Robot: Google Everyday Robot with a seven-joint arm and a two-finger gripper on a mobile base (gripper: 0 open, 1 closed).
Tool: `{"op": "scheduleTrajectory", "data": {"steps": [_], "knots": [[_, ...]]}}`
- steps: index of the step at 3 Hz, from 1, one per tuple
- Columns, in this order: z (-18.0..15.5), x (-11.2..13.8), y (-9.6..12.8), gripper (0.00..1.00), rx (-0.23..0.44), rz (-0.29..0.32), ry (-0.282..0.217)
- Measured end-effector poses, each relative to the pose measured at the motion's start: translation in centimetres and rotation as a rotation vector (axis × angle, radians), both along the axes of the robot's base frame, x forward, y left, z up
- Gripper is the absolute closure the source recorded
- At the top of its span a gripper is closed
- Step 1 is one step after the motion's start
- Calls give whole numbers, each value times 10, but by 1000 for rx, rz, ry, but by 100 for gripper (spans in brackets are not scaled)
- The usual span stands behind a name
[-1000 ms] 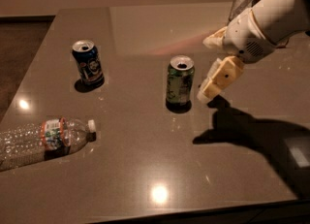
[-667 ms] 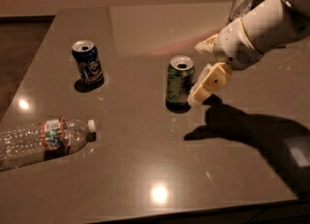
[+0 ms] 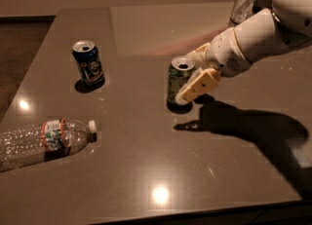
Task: Knock green can over
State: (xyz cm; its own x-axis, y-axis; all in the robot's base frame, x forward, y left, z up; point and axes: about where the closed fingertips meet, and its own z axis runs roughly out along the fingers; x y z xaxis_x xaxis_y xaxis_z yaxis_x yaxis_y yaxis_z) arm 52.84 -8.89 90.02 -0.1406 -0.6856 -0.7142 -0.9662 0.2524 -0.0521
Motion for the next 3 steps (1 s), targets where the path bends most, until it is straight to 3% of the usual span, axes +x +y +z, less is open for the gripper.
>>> {"op": "scheduleTrajectory", "data": {"steps": [1,2,3], "knots": [[4,2,6,42,36,4,4],[25,2,5,73,10,0,-21],[38,-8,4,96,-130,19,17]]}}
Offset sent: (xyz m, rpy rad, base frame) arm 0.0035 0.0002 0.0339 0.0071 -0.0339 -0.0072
